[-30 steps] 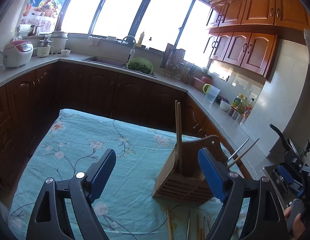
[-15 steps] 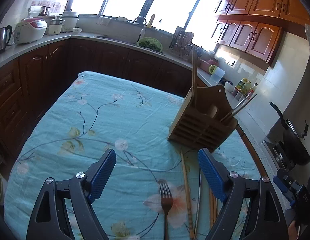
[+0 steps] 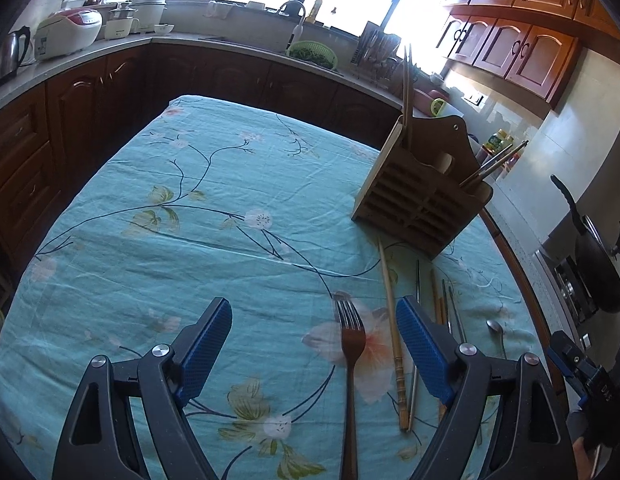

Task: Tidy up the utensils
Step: 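Move both open tools back to the remaining chopsticks beside the fork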

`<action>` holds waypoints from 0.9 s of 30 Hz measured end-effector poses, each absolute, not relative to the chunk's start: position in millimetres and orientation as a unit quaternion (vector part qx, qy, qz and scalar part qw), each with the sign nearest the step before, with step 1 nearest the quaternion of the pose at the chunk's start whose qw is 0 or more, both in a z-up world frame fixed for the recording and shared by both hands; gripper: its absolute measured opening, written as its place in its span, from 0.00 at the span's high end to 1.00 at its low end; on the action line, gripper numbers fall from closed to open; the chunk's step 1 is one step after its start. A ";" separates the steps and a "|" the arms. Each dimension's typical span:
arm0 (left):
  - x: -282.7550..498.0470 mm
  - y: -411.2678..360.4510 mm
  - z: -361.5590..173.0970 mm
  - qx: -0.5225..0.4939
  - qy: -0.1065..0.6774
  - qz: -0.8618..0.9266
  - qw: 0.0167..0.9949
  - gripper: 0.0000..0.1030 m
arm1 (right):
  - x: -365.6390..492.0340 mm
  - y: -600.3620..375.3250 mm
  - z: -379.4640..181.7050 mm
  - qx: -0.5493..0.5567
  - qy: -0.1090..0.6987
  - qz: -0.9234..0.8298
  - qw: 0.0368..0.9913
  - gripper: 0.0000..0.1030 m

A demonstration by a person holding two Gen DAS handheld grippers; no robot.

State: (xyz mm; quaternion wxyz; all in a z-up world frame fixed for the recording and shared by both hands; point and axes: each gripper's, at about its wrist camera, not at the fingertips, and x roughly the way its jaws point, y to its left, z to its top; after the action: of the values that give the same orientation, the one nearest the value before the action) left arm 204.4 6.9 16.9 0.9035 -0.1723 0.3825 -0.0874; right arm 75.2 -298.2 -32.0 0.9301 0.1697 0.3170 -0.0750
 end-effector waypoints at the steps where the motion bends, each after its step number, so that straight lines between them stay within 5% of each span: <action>1: 206.4 4.7 16.5 -0.171 0.383 -0.089 0.903 0.18 | 76.2 -297.8 -32.6 0.168 0.318 -0.073 0.930 0.05; 15: 246.4 -26.1 12.6 -0.135 0.410 -0.102 0.896 0.19 | 114.0 -292.7 -44.7 0.141 0.356 -0.060 0.922 0.08; 19: 265.0 -37.3 9.7 -0.115 0.418 -0.103 0.895 0.20 | 132.6 -293.8 -55.7 0.136 0.378 -0.055 0.914 0.30; 27: 321.9 -67.8 -7.6 -0.088 0.460 -0.119 0.875 0.43 | 173.8 -300.5 -79.7 0.128 0.426 -0.062 0.893 0.66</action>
State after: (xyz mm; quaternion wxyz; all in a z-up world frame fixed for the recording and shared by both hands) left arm 321.9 -67.8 -7.6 0.8753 -0.0879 0.4605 -0.1188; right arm 173.8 -300.5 -79.7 0.8934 0.1278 0.4262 -0.0622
